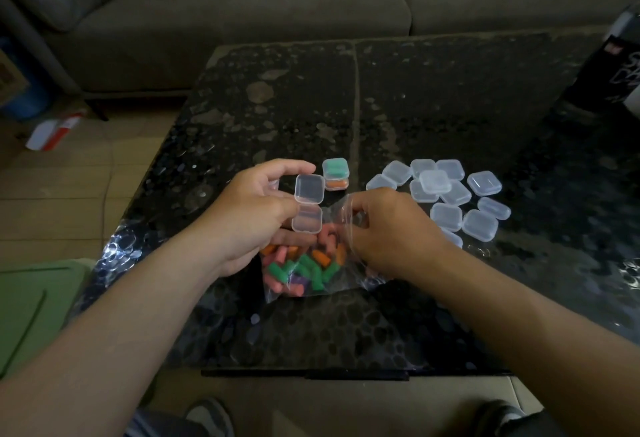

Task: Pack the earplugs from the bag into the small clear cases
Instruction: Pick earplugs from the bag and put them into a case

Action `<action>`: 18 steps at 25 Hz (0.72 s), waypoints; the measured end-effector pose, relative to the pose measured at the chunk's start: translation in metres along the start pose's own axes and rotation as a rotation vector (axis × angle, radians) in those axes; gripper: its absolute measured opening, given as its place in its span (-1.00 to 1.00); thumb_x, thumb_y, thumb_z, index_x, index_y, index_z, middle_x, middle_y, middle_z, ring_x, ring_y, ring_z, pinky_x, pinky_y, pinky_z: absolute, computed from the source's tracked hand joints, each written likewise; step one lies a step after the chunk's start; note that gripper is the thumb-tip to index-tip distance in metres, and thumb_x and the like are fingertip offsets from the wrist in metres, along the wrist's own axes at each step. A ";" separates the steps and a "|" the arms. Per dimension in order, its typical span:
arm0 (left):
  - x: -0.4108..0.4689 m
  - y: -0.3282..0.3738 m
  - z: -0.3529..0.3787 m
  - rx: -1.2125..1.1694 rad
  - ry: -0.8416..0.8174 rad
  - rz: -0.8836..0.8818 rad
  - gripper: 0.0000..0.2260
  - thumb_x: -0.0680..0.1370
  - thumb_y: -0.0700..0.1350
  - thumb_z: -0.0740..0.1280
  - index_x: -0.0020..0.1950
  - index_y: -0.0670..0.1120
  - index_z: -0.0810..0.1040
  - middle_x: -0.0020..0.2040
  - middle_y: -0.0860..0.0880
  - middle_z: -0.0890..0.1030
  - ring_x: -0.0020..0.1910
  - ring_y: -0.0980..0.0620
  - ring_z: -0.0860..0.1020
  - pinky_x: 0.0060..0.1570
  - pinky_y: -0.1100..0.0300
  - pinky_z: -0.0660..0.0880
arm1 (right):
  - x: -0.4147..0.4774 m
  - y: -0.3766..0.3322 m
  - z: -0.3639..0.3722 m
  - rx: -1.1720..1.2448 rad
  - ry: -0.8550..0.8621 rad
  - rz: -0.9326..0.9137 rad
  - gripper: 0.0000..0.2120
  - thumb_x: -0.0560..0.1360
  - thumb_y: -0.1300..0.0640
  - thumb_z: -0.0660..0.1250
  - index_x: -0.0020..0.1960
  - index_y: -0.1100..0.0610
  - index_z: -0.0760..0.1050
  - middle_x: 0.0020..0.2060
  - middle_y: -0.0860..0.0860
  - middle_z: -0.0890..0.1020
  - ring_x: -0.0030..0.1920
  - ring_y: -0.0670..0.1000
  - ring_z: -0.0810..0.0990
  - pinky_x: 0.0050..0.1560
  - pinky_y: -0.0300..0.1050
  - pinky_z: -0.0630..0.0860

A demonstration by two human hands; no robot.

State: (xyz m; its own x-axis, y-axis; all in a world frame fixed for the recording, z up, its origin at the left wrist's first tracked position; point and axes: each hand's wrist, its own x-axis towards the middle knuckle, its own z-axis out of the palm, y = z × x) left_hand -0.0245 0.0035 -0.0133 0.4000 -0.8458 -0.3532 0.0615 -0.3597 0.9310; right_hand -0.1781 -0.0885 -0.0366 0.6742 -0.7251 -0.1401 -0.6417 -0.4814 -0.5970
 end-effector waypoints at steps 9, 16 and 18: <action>-0.006 0.002 0.003 -0.042 0.000 -0.005 -0.61 0.58 -0.39 0.37 0.25 0.05 0.60 0.26 -0.05 0.50 -0.09 -0.13 0.76 -0.09 -0.03 0.69 | -0.012 -0.001 -0.014 0.047 -0.020 -0.006 -0.90 0.61 0.07 0.31 0.01 -0.02 0.61 -0.20 -0.06 0.66 -0.20 -0.06 0.64 -0.15 -0.04 0.66; -0.009 0.008 0.002 -0.110 0.011 -0.032 -0.60 0.56 -0.38 0.40 0.26 0.05 0.61 0.49 -0.24 0.41 -0.07 -0.15 0.75 -0.12 -0.04 0.70 | -0.020 0.000 -0.037 -0.040 0.143 0.036 -0.94 0.58 0.03 0.35 -0.06 -0.02 0.52 -0.17 -0.07 0.60 -0.18 -0.10 0.59 -0.18 -0.13 0.61; -0.011 0.011 0.003 -0.167 -0.006 -0.032 -0.60 0.55 -0.40 0.39 0.27 0.02 0.61 0.51 -0.27 0.39 -0.08 -0.16 0.75 -0.16 -0.01 0.70 | -0.023 -0.001 -0.040 -0.023 0.212 0.041 -0.92 0.58 0.04 0.36 -0.07 0.00 0.50 -0.19 -0.06 0.60 -0.21 -0.09 0.59 -0.21 -0.12 0.60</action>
State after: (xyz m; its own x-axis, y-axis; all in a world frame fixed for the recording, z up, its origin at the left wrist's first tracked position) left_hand -0.0315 0.0080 0.0005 0.3898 -0.8375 -0.3831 0.2255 -0.3165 0.9214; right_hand -0.2075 -0.0909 -0.0007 0.5570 -0.8305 0.0075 -0.6764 -0.4589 -0.5761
